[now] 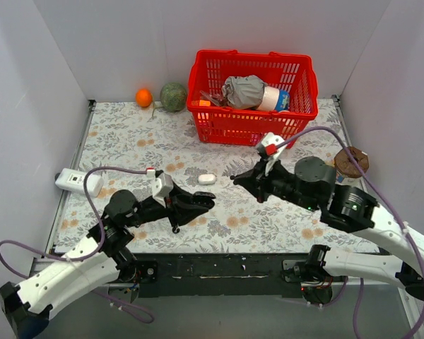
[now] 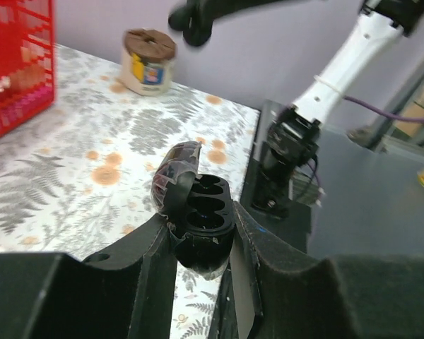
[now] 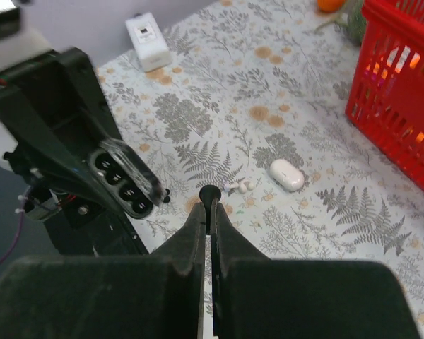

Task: Insert the wireless bluetooth earbuds into the charging case
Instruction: Place the earbud in the charging case.

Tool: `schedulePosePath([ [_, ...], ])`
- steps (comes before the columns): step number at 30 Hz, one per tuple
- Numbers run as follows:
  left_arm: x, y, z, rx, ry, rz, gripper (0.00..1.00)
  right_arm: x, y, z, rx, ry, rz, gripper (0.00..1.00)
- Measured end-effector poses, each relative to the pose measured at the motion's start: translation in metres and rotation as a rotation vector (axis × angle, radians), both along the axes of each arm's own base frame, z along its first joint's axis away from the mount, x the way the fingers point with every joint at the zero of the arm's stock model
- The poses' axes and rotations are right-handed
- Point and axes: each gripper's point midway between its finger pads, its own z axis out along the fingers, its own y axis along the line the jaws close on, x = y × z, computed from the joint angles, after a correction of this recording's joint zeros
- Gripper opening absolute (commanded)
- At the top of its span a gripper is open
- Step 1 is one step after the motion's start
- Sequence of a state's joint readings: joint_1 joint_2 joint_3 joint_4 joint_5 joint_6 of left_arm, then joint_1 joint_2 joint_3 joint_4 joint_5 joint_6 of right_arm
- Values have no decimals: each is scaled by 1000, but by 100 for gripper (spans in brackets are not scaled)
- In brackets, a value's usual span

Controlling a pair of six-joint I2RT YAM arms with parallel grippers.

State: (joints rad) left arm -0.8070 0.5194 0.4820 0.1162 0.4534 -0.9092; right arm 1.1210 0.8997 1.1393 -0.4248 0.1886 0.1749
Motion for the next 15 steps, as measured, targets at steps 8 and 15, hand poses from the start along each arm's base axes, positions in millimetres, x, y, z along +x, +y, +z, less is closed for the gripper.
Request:
schedulePosePath([
  [8, -16, -43, -17, 113, 69, -334, 0, -46, -17, 38, 25, -79, 237, 1],
  [15, -26, -47, -10, 114, 75, -470, 0, -74, -6, 25, -12, -45, 429, 1],
])
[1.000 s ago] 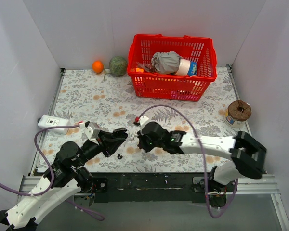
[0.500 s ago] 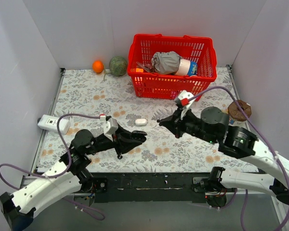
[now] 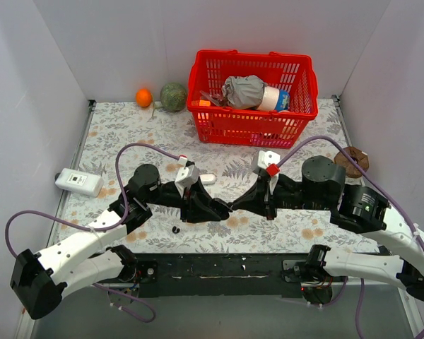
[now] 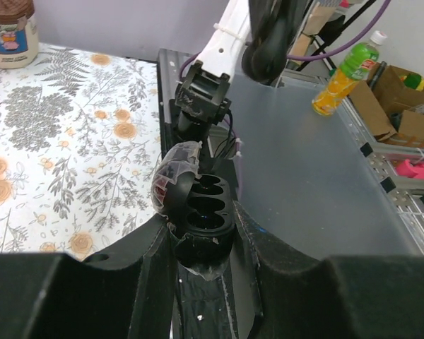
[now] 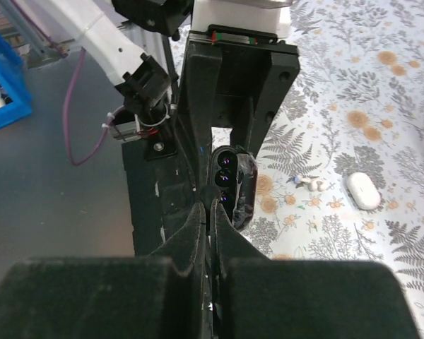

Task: Insert the wireless bluetooth earbuds into the charging case
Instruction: Place the earbud in the charging case.

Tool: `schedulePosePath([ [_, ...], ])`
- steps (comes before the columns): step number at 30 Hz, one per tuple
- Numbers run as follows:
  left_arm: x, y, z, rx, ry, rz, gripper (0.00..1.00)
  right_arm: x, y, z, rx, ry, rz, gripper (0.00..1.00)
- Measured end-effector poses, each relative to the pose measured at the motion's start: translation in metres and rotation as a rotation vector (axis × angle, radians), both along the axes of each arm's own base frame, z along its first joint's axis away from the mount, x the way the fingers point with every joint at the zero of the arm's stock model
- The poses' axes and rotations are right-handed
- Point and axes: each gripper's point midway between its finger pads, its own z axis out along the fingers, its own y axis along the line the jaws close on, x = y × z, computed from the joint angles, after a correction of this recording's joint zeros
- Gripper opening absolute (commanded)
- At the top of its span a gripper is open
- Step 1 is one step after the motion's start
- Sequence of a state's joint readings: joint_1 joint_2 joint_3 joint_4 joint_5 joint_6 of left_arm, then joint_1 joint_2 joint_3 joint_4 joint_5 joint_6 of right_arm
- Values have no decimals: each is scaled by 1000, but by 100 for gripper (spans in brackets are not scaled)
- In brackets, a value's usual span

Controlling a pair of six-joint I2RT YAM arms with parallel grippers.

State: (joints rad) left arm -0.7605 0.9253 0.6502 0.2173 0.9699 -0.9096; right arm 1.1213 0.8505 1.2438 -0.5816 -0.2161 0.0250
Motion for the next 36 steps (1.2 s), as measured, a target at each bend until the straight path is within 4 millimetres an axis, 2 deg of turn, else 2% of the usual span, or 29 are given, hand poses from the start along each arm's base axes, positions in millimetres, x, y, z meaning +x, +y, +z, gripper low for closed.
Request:
schedulePosePath([
  [11, -8, 3, 6, -12, -1, -34, 0, -18, 23, -2, 13, 31, 129, 1],
  [21, -14, 9, 12, -29, -26, -39, 0, -19, 51, -31, -80, 62, 153, 1],
  [29, -12, 10, 8, -18, -23, -26, 0, -11, 53, -33, -89, 40, 96, 1],
  [36, -12, 11, 8, -24, -33, -13, 0, 4, 54, -30, -71, 17, 13, 1],
])
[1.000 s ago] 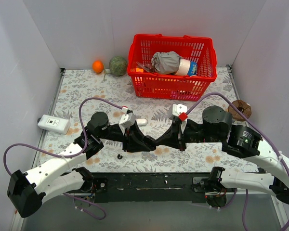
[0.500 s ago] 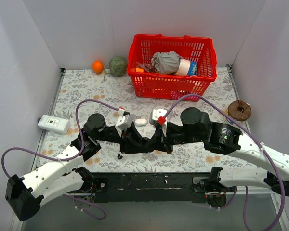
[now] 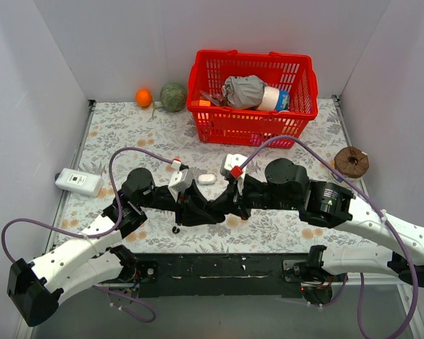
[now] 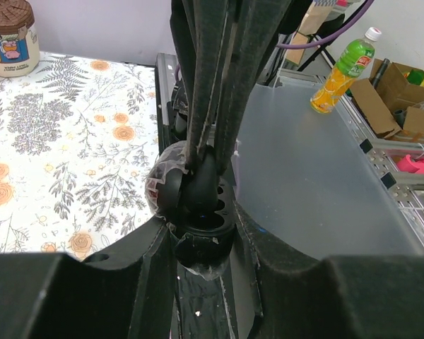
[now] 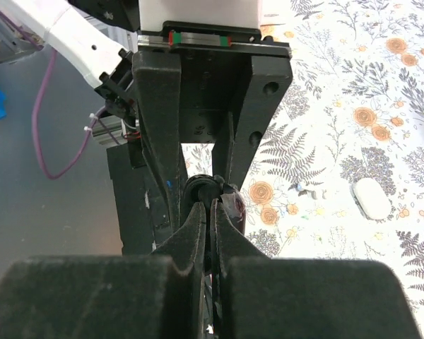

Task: Insert the wireless bluetooth earbuds into the charging case
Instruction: Place the earbud in the charging case.

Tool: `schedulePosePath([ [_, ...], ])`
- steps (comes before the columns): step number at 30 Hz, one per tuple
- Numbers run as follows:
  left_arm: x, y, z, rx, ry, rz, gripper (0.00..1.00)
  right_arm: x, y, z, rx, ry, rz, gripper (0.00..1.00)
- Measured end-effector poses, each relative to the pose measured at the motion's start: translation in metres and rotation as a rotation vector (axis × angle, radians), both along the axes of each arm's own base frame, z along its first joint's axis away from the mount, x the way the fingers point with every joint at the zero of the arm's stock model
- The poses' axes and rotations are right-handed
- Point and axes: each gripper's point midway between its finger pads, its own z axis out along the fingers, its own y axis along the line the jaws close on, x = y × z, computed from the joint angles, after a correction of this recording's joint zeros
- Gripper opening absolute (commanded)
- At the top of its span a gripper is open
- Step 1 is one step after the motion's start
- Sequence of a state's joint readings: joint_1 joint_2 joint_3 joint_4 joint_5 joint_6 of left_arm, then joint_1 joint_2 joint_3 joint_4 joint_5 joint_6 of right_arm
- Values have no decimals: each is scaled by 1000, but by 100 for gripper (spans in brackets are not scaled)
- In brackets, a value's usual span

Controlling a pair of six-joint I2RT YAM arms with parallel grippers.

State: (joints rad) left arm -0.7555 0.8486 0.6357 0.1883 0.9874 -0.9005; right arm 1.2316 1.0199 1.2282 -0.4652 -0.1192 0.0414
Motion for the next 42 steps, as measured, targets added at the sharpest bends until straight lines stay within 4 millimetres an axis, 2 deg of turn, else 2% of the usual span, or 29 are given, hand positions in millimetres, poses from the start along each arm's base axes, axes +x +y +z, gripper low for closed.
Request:
schedulePosePath([
  [15, 4, 2, 3, -15, -18, 45, 0, 4, 1, 1, 5, -8, -30, 1],
  [36, 8, 2, 0, -14, -22, 76, 0, 2, 10, -13, -31, -5, -29, 1],
  [42, 10, 2, 1, -16, -25, 88, 0, 4, 10, -13, -30, -3, -47, 25],
])
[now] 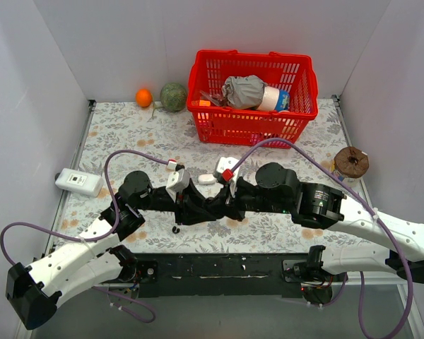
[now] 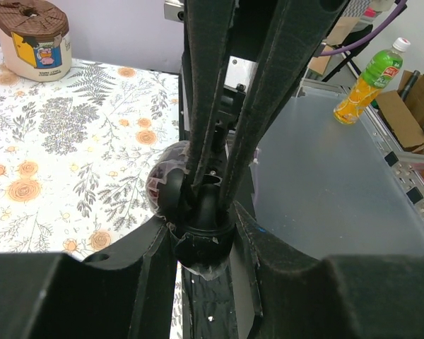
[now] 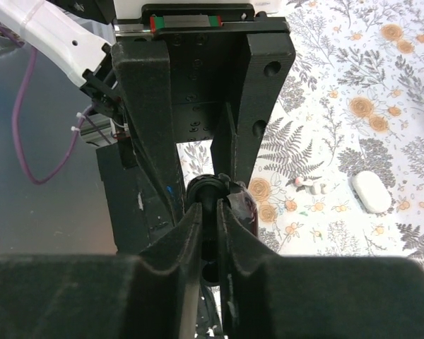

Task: Insert the wireless bluetooth earbuds into the charging case
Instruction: Place the earbud in the charging case, then pick up the earbud from the center of the board.

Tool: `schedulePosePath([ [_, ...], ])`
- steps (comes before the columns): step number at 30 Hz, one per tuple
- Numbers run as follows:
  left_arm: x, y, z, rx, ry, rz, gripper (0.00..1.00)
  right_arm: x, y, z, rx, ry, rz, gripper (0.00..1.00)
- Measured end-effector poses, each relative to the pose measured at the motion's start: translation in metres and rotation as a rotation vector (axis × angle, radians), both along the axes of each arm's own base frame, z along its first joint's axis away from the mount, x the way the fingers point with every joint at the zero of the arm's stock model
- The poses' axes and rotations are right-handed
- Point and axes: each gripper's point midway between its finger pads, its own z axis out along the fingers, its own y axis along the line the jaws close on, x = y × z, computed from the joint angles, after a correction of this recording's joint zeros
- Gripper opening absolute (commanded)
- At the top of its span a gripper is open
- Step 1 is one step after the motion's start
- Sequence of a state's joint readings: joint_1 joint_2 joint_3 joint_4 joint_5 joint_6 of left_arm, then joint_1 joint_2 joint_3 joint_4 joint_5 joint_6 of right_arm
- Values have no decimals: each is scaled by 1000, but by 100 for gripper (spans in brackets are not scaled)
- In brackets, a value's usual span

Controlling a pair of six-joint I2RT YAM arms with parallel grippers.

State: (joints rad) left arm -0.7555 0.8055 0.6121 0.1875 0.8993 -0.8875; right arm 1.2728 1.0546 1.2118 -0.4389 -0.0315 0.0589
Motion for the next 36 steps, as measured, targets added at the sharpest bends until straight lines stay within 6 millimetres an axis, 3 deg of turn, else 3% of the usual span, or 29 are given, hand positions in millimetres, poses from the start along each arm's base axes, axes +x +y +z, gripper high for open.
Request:
schedulePosePath([
  [4, 0, 0, 0, 0, 1, 3, 0, 2, -1, 0, 1, 7, -16, 43],
  [7, 2, 0, 0, -1, 0, 12, 0, 2, -1, 0, 0, 11, -27, 50],
  [15, 6, 0, -5, 4, 8, 35, 0, 2, -10, 14, 41, 6, -59, 60],
  [21, 3, 6, -5, -3, -7, 59, 0, 31, -61, 63, 220, -63, -294, 61],
  [24, 1, 12, -1, -11, -17, 83, 0, 44, -81, 62, 271, -52, -401, 61],
  [27, -3, 20, 5, -23, -36, 109, 0, 58, -72, 25, 219, -6, -447, 58],
  [29, -5, 24, 7, -26, -46, 122, 0, 67, -60, -17, 139, 39, -453, 54],
  [32, -9, 32, 7, -20, -46, 145, 0, 73, -44, -100, -37, 140, -439, 50],
  [34, -11, 37, 7, -17, -45, 161, 0, 66, -35, -150, -149, 217, -402, 49],
  [36, -13, 41, 7, -14, -44, 173, 0, 56, -24, -183, -229, 281, -351, 49],
])
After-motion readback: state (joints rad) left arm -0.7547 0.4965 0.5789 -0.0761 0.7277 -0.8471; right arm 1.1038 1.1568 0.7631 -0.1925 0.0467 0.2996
